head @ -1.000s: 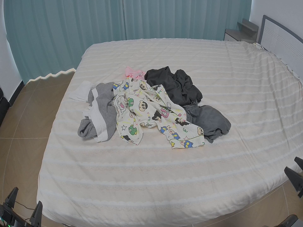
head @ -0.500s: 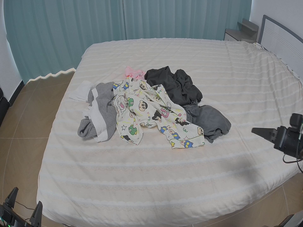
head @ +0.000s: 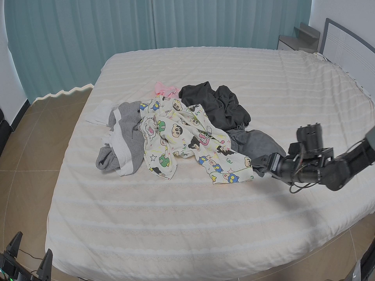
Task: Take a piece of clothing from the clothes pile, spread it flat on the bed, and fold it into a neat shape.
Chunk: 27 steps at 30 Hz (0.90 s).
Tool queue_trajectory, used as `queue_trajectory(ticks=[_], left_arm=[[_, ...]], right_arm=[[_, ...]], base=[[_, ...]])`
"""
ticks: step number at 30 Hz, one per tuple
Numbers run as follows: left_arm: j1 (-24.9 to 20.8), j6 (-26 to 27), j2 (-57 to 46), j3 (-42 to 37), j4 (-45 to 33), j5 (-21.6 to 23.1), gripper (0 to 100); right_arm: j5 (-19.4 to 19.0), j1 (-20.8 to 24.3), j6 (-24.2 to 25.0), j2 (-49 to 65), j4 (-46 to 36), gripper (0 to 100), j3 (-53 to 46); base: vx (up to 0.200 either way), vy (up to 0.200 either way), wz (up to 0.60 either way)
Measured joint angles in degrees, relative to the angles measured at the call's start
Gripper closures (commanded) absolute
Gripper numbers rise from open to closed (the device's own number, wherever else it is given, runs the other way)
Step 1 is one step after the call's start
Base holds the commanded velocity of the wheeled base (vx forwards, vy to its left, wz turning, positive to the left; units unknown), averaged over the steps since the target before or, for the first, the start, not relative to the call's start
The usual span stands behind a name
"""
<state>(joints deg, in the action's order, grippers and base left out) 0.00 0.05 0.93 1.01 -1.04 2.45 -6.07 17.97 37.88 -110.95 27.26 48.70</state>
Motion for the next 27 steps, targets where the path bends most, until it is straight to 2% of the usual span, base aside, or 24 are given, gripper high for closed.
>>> queue_trajectory(ticks=[6, 14, 27], left_arm=[[0.0, 0.0, 0.0, 0.0, 0.0, 0.0, 0], [0.0, 0.0, 0.0, 0.0, 0.0, 0.0, 0], [0.0, 0.0, 0.0, 0.0, 0.0, 0.0, 0]], right_arm=[[4.0, 2.9, 3.3, -13.4, 2.8, 0, 9.4], [9.2, 4.3, 4.0, -20.5, 4.4, 0, 15.5], [10.6, 4.8, 2.0, -20.5, 4.6, 0, 20.3]], base=[[0.0, 0.0, 0.0], [0.0, 0.0, 0.0], [0.0, 0.0, 0.0]])
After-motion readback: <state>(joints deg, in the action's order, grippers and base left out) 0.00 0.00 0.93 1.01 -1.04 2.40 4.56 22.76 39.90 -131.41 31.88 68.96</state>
